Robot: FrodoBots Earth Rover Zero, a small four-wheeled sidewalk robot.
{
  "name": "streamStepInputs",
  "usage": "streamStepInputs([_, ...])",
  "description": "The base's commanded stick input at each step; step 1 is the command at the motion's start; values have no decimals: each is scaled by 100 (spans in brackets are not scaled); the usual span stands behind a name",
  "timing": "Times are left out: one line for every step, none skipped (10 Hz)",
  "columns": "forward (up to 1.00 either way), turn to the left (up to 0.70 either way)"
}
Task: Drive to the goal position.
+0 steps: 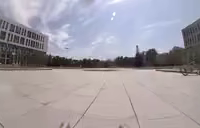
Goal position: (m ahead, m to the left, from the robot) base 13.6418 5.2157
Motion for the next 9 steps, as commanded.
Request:
streamStepInputs([70, 0])
streamStepInputs([70, 0])
streamStepInputs([70, 0])
streamStepInputs([70, 0])
streamStepInputs([70, 0])
streamStepInputs([70, 0])
streamStepInputs([70, 0])
streamStepInputs([70, 0])
streamStepInputs([70, 0])
